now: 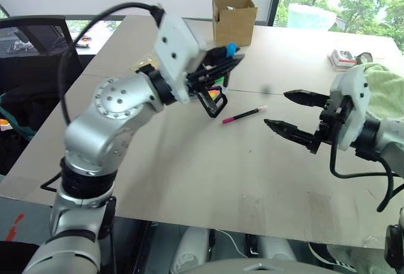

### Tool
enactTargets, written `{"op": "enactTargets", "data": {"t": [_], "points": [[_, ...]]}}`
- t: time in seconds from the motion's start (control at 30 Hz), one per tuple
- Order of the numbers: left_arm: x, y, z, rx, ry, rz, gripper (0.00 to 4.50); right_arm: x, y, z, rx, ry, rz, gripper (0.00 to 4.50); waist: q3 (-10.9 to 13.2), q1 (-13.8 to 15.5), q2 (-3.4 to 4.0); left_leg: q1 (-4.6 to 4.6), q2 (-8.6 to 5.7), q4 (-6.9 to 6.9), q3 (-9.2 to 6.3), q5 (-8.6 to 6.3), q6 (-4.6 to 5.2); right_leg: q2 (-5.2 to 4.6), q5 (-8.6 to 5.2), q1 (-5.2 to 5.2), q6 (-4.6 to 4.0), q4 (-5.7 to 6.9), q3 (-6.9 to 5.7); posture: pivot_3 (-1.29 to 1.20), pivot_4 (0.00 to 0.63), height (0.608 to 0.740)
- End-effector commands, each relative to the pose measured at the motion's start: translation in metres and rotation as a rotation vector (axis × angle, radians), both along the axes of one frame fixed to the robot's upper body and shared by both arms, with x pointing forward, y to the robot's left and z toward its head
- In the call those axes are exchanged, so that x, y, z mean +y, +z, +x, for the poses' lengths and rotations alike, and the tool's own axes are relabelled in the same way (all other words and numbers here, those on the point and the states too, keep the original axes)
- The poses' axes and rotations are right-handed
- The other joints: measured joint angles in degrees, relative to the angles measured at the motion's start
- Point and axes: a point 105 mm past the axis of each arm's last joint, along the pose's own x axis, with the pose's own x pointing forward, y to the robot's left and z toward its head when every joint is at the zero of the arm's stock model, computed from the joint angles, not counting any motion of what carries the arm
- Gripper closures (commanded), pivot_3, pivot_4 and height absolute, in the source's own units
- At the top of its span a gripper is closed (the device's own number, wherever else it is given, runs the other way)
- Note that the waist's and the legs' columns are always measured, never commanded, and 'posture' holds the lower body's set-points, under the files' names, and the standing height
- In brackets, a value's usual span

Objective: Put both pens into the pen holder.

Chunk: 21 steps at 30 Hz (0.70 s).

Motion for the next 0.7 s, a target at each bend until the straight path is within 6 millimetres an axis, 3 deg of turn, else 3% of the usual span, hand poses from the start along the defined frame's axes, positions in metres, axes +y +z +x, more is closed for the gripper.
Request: {"op": "enactTargets", "data": {"t": [0.03, 0.23, 0.7], "points": [[0.003, 0.004, 0.006, -0.152, 0.059, 0.073, 4.50, 0.000, 0.004, 0.000, -0.052, -0.005, 0.003, 0.04, 0.00, 0.16, 0.00, 0.00, 0.00, 0.00, 0.00, 0.00, 0.00, 0.00, 0.00, 0.00, 0.00, 0.00, 0.00, 0.00, 0.150, 0.740], [0.006, 0.000, 0.016, -0.296, 0.121, 0.166, 4.50, -0.007, 0.003, -0.001, -0.062, -0.022, -0.005, 0.04, 0.01, 0.35, -0.01, -0.04, -0.01, 0.02, -0.02, -0.01, 0.01, 0.00, 0.00, 0.00, 0.01, -0.04, -0.04, 0.00, 0.150, 0.740], [0.001, -0.029, 0.031, -0.203, 0.086, 0.138, 4.50, -0.004, 0.002, -0.009, -0.089, 0.001, -0.017, 0.04, 0.01, 0.34, -0.02, -0.04, -0.01, 0.06, -0.05, -0.01, 0.03, -0.02, 0.00, 0.00, 0.02, 0.01, -0.08, 0.00, 0.150, 0.740]]}}
